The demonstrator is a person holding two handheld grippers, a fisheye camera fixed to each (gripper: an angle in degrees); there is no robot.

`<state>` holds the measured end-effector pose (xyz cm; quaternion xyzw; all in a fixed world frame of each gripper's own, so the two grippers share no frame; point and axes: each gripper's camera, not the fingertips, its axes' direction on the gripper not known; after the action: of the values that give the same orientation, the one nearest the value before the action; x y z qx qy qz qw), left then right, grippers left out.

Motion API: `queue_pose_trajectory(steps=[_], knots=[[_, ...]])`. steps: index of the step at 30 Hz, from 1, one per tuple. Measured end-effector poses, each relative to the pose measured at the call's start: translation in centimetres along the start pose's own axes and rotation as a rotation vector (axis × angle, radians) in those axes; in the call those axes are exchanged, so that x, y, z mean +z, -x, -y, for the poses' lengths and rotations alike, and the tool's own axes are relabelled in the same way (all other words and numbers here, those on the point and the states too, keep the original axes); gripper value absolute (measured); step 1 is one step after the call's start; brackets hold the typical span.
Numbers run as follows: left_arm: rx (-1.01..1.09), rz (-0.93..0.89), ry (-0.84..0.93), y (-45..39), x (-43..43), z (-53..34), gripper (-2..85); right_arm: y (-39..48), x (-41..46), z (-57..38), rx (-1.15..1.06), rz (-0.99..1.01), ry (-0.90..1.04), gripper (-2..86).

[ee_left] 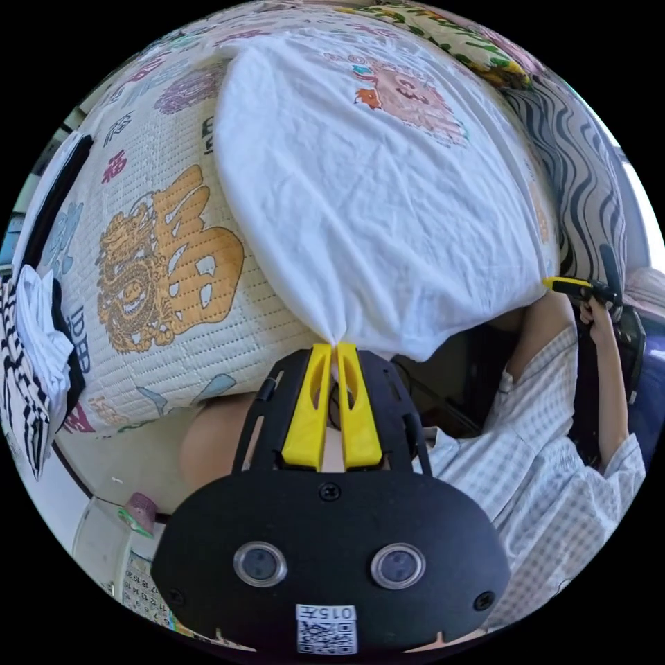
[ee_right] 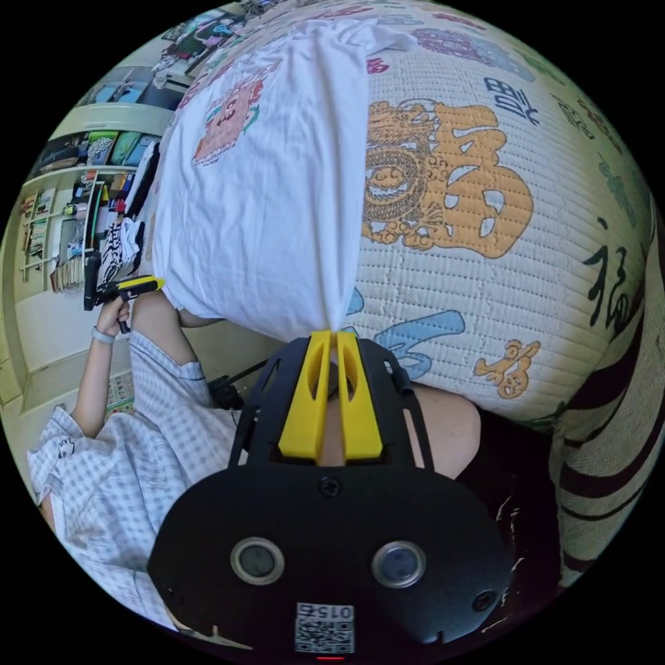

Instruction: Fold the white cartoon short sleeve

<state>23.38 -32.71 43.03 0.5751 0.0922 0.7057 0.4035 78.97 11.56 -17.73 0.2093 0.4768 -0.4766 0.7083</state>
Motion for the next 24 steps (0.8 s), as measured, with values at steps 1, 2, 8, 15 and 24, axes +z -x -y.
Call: queue_pose_trajectory(steps=[1, 2, 8, 15, 24], knots=[[0.011, 0.018, 0.001, 0.9, -0.3, -2.4, 0.5, -0.2, -0.1, -1.4, -0.006, 0.006, -0.013, 0.8], [0.017, 0.015, -0.003, 1.4, -0.4, -3.7, 0.4, -0.2, -0.3, -2.1, -0.011, 0.009, -0.020, 0.7], [0.016, 0.000, -0.025, 5.5, -0.5, -14.2, 0.9, 0.7, 0.5, -8.4, -0.079, 0.006, -0.002, 0.1], [-0.003, 0.129, 0.110, 7.1, 6.4, -22.2, 4.2, 0.7, 3.9, -13.9, -0.099, -0.040, 0.115, 1.2], [0.272, 0.034, -0.375, -2.6, -5.7, -13.6, 8.6, -6.1, -10.9, -15.7, -0.023, 0.055, -0.514, 6.2]])
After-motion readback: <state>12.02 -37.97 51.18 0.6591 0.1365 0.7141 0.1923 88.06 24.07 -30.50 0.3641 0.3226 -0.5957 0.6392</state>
